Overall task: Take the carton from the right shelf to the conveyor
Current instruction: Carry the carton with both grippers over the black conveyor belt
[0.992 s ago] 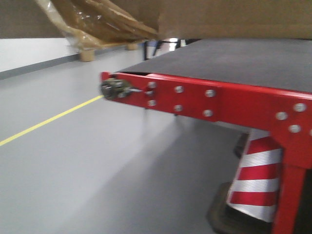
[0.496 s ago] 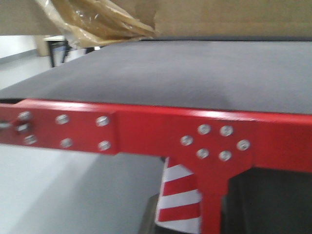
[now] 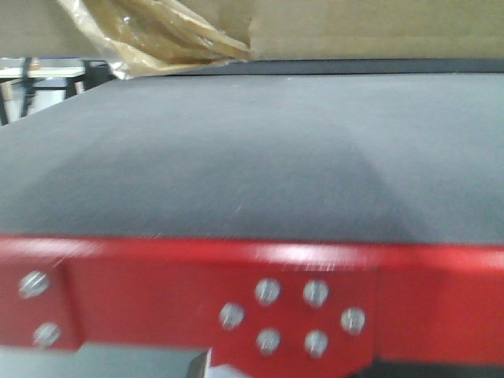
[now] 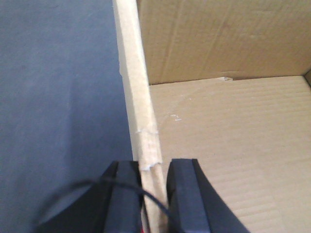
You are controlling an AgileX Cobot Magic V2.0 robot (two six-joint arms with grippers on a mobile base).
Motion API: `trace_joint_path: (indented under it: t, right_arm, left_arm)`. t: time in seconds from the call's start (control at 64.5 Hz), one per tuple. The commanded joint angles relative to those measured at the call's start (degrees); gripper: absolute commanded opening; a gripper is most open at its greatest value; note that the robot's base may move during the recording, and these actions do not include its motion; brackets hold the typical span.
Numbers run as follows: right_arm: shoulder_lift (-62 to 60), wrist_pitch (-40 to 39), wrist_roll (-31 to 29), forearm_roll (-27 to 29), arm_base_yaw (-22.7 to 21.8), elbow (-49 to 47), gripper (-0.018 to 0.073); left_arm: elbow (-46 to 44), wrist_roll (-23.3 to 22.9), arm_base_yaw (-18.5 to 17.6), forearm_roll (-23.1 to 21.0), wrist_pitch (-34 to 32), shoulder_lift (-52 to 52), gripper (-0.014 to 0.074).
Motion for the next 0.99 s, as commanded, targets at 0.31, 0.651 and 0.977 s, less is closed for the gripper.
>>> trace_joint_path:
  t: [0.31,0.651,0.977]
  right_arm:
    - [-0.9,-0.3,-1.7,-1.8,-0.3,-0.4,-0.0064]
    - [-0.9,-0.3,-1.7,-1.8,-0.3,-0.4,-0.0064]
    - [-0.9,-0.3,-1.7,-1.8,-0.3,-0.4,-0.0064]
  left_arm:
    - [-0.6,0.9,0.7,9.1,1.5,-1.0,-0.0013]
    - [-0.6,0.9,0.7,9.1,1.5,-1.0,-0.0013]
    - [-0.6,0.9,0.7,9.1,1.5,-1.0,-0.0013]
